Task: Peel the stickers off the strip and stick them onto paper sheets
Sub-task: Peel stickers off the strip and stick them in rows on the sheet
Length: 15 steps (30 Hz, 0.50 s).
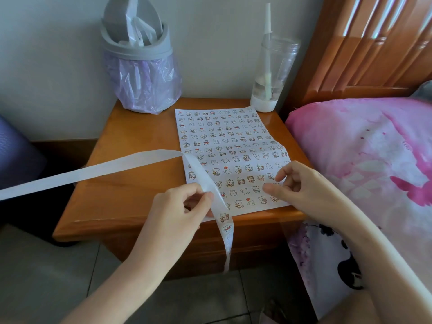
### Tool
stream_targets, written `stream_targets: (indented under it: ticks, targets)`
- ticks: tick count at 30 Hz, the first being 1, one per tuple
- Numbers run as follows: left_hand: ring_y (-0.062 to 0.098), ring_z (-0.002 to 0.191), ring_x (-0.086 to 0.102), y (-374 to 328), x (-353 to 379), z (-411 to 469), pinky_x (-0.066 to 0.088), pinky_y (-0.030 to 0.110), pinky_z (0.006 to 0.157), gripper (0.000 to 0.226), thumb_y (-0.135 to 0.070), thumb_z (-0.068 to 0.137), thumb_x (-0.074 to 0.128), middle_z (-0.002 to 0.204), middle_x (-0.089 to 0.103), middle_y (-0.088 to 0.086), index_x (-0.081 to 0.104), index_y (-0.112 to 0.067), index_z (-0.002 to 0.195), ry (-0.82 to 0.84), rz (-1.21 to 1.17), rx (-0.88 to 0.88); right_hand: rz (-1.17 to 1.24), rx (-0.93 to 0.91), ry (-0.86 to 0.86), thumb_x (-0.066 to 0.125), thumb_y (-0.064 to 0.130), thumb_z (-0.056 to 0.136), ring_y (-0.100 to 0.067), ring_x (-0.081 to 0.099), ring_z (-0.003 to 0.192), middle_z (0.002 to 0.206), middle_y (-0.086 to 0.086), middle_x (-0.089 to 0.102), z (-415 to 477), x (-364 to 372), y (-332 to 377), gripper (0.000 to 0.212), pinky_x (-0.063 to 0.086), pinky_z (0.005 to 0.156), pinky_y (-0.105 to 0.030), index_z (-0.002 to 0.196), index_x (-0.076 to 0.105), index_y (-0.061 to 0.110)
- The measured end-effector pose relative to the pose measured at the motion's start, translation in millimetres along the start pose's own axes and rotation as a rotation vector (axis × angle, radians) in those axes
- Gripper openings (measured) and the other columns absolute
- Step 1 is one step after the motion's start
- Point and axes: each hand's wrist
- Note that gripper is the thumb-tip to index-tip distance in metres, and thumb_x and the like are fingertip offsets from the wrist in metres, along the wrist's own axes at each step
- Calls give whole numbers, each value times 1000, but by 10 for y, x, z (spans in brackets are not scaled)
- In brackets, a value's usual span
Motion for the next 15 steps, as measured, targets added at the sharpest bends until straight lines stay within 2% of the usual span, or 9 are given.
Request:
stream_targets:
  ticks: [2,4,9,12,15]
  targets:
    - [-20,58,56,-6,1,-2,40,2,43,15,-27,88,55,87,58,-23,64,-15,90,-2,6,6,-102,45,-32,63,69,59,-6,48,62,71,12,51,6,66,56,57,38,58,-24,94,51,26]
    - [-20,58,56,-10,-2,-9,40,2,43,14,-27,88,55,87,58,-23,64,-15,89,-4,0,9,-187,67,-49,66,68,59,-5,45,64,73,15,45,17,105,75,58,35,58,-24,96,49,27]
    - [-20,56,56,-30,-12,-16,39,2,42,13,-26,89,55,82,57,-23,63,-16,87,0,-6,3,-82,29,-33,73,49,71,-9,46,60,67,8,51,36,77,1,38,43,61,-33,92,50,27]
    - [-19,55,56,-34,-11,-11,39,2,43,14,-25,89,55,82,58,-21,64,-14,88,3,-21,0,-3,0,-25,74,33,77,-11,49,59,65,1,57,35,51,-25,29,42,60,-26,92,52,23]
    - [-19,55,57,-39,-12,-12,39,2,43,12,-25,89,55,81,57,-23,63,-16,89,7,-29,-5,-7,-15,9,71,30,80,-10,49,59,65,2,55,35,36,-42,24,39,58,-22,93,52,24]
Point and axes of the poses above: each hand's wrist, its own z-axis towards the middle knuckle, its own x-axis out of the palm, y = z × x
